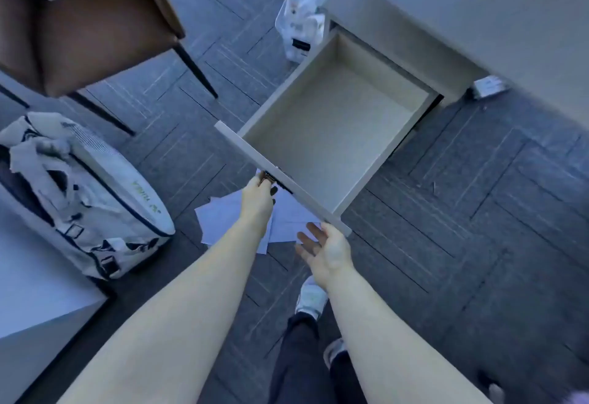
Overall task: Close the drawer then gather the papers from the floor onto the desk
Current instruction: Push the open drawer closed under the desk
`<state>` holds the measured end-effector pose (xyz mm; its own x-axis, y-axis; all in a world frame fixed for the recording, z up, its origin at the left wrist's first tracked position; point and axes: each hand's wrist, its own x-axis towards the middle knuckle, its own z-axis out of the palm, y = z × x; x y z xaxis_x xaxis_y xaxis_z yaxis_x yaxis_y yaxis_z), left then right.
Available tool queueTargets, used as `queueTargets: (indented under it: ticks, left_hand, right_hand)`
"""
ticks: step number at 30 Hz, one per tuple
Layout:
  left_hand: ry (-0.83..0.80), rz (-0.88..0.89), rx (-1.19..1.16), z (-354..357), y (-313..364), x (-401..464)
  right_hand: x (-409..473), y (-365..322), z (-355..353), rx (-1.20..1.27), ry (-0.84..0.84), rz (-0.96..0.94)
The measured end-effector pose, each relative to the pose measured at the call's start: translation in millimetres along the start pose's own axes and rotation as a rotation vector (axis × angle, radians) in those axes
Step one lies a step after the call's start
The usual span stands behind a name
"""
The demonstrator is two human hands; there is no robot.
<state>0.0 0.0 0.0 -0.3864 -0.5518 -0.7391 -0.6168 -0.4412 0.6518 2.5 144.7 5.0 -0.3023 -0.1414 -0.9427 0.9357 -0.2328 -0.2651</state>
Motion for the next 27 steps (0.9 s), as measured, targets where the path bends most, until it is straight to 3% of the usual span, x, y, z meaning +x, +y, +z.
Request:
queueTargets:
  ticks: [8,27]
  left_hand:
    - [0.018,0.035,-0.017,26.2,16.5,22.7]
    - [0.029,0.129,0.039,190.9,119.9,89.0]
  right_hand:
    - [18.5,-33.1,7.3,0.044,0.041,-0.05]
    - [76.7,-233.9,3.8,-0.096,0.019,-0.064]
